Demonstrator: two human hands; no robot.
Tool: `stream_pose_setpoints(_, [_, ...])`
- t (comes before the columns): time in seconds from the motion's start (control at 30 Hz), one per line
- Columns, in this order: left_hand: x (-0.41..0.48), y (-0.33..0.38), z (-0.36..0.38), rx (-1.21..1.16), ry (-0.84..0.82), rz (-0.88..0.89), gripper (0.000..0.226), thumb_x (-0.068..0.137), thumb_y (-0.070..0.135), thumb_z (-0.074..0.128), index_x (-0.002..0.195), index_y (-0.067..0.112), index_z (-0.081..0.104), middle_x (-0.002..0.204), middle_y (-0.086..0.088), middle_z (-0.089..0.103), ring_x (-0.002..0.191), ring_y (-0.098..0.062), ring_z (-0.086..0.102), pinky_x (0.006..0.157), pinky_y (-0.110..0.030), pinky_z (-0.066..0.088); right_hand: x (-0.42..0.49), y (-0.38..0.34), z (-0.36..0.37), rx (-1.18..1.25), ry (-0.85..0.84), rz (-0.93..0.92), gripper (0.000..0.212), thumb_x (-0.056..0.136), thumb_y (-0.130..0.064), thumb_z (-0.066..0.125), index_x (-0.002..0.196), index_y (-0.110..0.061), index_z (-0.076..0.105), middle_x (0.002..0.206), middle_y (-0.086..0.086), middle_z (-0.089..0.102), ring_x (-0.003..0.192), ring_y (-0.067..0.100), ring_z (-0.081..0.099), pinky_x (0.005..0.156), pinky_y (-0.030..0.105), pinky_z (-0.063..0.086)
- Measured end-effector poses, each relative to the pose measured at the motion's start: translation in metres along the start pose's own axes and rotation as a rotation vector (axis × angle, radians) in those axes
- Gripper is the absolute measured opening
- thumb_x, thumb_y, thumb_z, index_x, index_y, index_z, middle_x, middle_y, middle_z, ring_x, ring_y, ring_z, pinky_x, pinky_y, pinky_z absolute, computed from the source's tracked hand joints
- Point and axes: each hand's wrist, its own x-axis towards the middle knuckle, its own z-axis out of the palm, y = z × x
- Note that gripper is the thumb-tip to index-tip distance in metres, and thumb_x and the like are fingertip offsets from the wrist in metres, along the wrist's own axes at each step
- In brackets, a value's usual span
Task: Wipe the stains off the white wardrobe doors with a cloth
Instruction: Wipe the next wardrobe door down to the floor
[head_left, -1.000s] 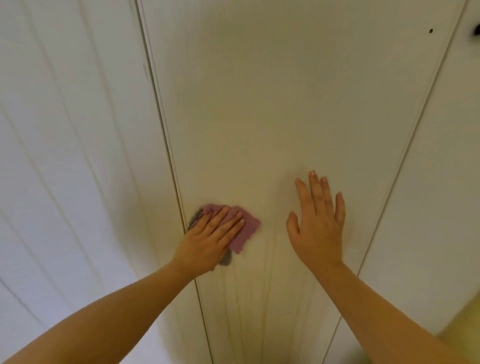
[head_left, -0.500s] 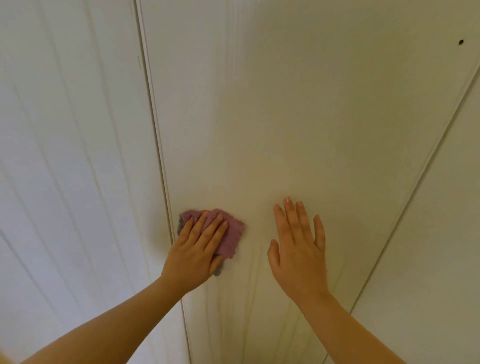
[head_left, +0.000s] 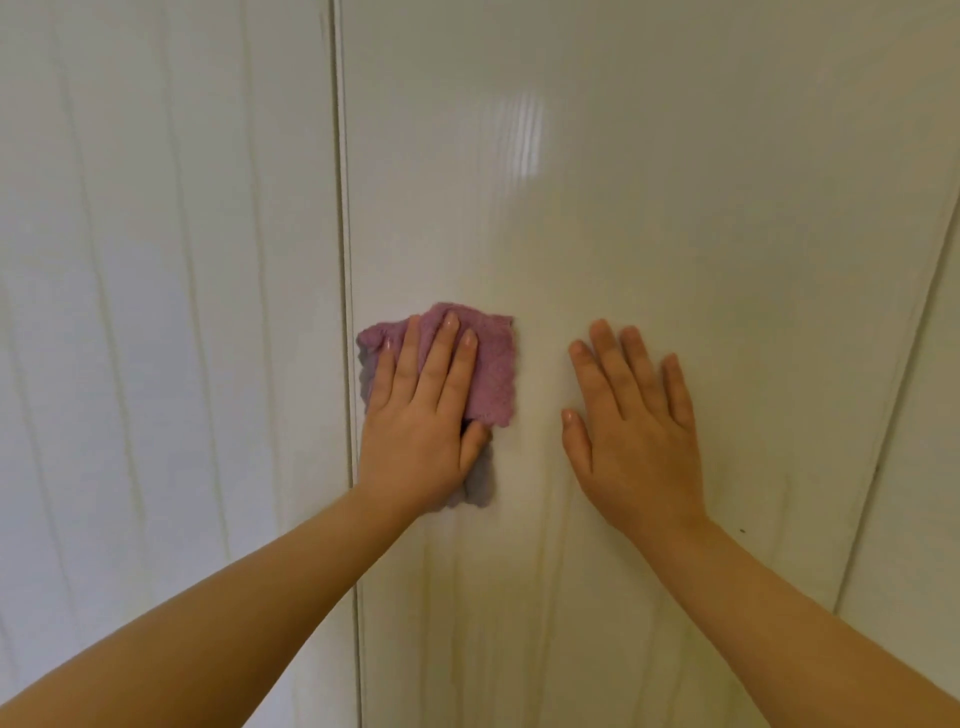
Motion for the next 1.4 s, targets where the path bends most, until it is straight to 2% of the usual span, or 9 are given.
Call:
stream_pose_setpoints(0.17, [0.002, 0.000, 0.004, -0.009, 0.090, 0.008, 0.064, 0.090, 0.036, 0.039, 0.143, 0.000, 0.032, 0.148, -0.019, 0.033, 0.138, -0.032, 0.021, 0.116, -0.038, -0.002, 0.004, -0.005, 0.005, 0.003, 0.047, 0.033, 0.053, 0.087, -0.031, 0.036, 0.130, -0.005, 0.050, 0.140, 0.013, 0.045, 0.131, 0.029, 0.038, 0.107, 0.043, 0.015])
stream_pose_setpoints(0.4, [-0.015, -0.003, -0.001, -0.022, 0.025, 0.032, 0.067, 0.090, 0.040, 0.023, 0.147, 0.005, 0.028, 0.154, -0.014, 0.024, 0.144, -0.032, 0.014, 0.115, -0.038, -0.001, -0.001, -0.009, 0.002, -0.026, -0.057, 0.079, 0.056, 0.097, -0.039, 0.026, 0.147, -0.016, 0.020, 0.157, 0.000, 0.008, 0.144, 0.016, 0.001, 0.113, 0.036, -0.006])
stream_pose_setpoints(0.8, [-0.050, 0.015, 0.019, 0.024, 0.112, -0.032, 0.061, 0.088, 0.030, 0.032, 0.143, 0.005, 0.037, 0.147, -0.018, 0.037, 0.137, -0.039, 0.029, 0.113, -0.050, 0.011, -0.001, -0.019, -0.003, 0.060, -0.118, 0.138, 0.057, 0.092, -0.024, 0.033, 0.147, -0.017, 0.017, 0.157, -0.003, 0.001, 0.143, 0.014, -0.006, 0.113, 0.037, -0.009])
stream_pose_setpoints(0.97, [-0.064, -0.003, 0.008, 0.100, -0.010, 0.156, 0.061, 0.091, 0.034, 0.030, 0.141, 0.001, 0.038, 0.146, -0.018, 0.039, 0.137, -0.036, 0.032, 0.115, -0.043, 0.013, -0.002, -0.018, -0.010, 0.065, -0.167, 0.127, 0.058, 0.093, -0.025, 0.032, 0.148, -0.017, 0.014, 0.157, -0.002, -0.001, 0.143, 0.014, -0.007, 0.114, 0.038, -0.007])
stream_pose_setpoints(1.07, [-0.019, -0.012, -0.002, 0.036, 0.037, -0.094, 0.075, 0.084, 0.040, 0.010, 0.148, 0.004, 0.025, 0.155, -0.013, 0.023, 0.145, -0.027, 0.013, 0.115, -0.034, -0.001, -0.003, -0.018, -0.010, 0.075, -0.181, 0.125, 0.059, 0.093, -0.026, 0.031, 0.148, -0.018, 0.011, 0.157, -0.003, -0.003, 0.143, 0.013, -0.009, 0.114, 0.037, -0.009])
stream_pose_setpoints(1.13, [-0.028, 0.005, 0.005, 0.005, 0.073, -0.152, 0.072, 0.083, 0.034, 0.019, 0.145, 0.000, 0.029, 0.152, -0.018, 0.028, 0.143, -0.033, 0.019, 0.115, -0.036, -0.001, -0.002, -0.019, -0.009, 0.103, -0.181, 0.137, 0.059, 0.094, -0.026, 0.031, 0.148, -0.019, 0.011, 0.157, -0.004, -0.004, 0.143, 0.013, -0.009, 0.113, 0.036, -0.010])
stream_pose_setpoints(1.27, [-0.110, 0.015, 0.019, 0.024, -0.008, 0.185, 0.057, 0.089, 0.025, 0.038, 0.139, -0.002, 0.037, 0.144, -0.020, 0.040, 0.136, -0.036, 0.029, 0.114, -0.046, 0.014, -0.006, -0.018, -0.014, 0.097, -0.221, 0.125, 0.059, 0.094, -0.027, 0.030, 0.149, -0.017, 0.009, 0.157, -0.003, -0.005, 0.143, 0.014, -0.009, 0.114, 0.036, -0.008])
stream_pose_setpoints(1.33, [-0.095, -0.010, 0.009, 0.096, -0.040, 0.331, 0.056, 0.090, 0.027, 0.037, 0.136, -0.003, 0.042, 0.141, -0.021, 0.044, 0.134, -0.036, 0.034, 0.113, -0.048, 0.020, -0.007, -0.017, -0.017, 0.080, -0.251, 0.105, 0.060, 0.095, -0.028, 0.029, 0.149, -0.018, 0.007, 0.157, -0.002, -0.006, 0.143, 0.014, -0.009, 0.114, 0.035, -0.007])
stream_pose_setpoints(1.4, [-0.052, -0.023, -0.003, 0.100, -0.039, 0.231, 0.062, 0.089, 0.032, 0.030, 0.140, -0.002, 0.038, 0.145, -0.022, 0.039, 0.137, -0.037, 0.031, 0.116, -0.045, 0.017, -0.007, -0.017, -0.019, 0.082, -0.271, 0.099, 0.060, 0.095, -0.028, 0.029, 0.149, -0.018, 0.006, 0.157, -0.002, -0.007, 0.143, 0.014, -0.010, 0.114, 0.035, -0.007])
